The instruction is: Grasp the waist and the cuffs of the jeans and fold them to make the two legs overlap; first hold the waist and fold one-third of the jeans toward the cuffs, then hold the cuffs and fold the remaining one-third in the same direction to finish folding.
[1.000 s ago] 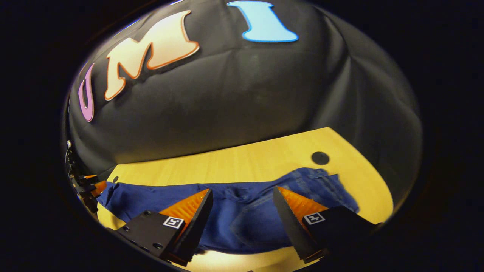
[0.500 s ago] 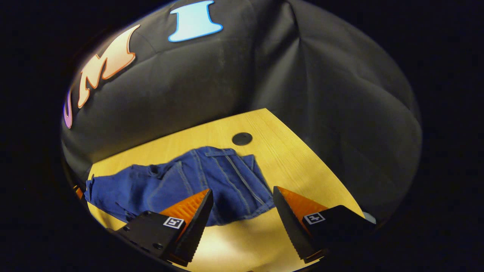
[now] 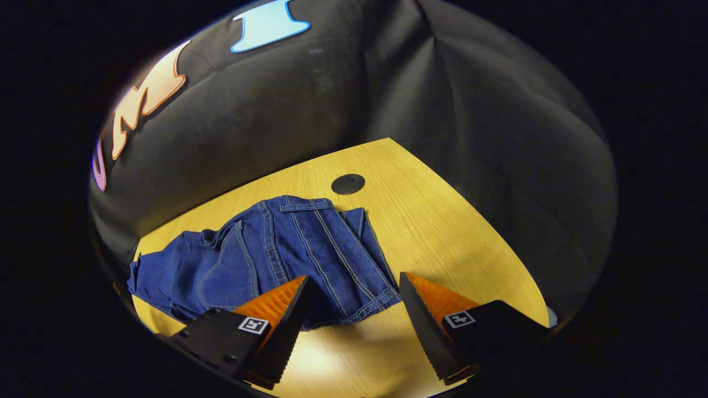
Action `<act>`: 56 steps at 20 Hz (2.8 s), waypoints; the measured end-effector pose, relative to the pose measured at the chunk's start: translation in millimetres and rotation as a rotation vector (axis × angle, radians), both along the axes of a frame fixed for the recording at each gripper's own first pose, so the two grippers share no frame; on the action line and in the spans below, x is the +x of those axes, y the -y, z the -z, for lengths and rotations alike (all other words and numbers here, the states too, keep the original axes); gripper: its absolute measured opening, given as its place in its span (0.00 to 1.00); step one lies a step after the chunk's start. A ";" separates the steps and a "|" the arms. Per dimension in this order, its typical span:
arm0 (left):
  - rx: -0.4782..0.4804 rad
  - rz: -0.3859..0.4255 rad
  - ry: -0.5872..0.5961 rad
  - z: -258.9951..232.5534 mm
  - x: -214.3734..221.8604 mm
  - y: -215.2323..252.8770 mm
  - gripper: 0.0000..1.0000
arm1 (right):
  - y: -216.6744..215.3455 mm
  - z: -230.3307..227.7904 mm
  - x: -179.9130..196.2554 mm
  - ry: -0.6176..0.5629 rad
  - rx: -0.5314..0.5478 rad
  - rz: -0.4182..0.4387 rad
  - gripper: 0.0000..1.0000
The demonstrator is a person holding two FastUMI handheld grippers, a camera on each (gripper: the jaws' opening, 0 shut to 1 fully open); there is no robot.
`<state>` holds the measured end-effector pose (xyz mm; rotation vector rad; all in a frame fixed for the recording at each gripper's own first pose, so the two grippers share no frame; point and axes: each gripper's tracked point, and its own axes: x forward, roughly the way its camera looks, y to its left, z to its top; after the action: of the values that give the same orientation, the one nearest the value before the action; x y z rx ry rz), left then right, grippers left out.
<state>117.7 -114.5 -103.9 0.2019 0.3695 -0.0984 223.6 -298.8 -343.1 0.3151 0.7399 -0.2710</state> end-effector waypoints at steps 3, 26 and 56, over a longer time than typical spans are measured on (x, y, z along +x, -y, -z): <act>0.015 -0.026 0.026 -7.1 -6.0 0.1 0.96 | 2.2 0.1 -0.5 0.007 0.026 -0.002 0.96; -0.061 -0.085 0.034 -10.0 -23.9 -5.1 0.95 | -12.6 -5.1 1.9 0.093 0.078 0.035 0.06; -0.275 0.047 0.015 -6.7 -22.2 -119.4 0.95 | -535.9 -60.9 61.2 0.226 0.229 -0.568 0.03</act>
<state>95.4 5.0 -97.2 -0.0606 0.3322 -0.1920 284.7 237.2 -282.2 0.3319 0.6086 0.3835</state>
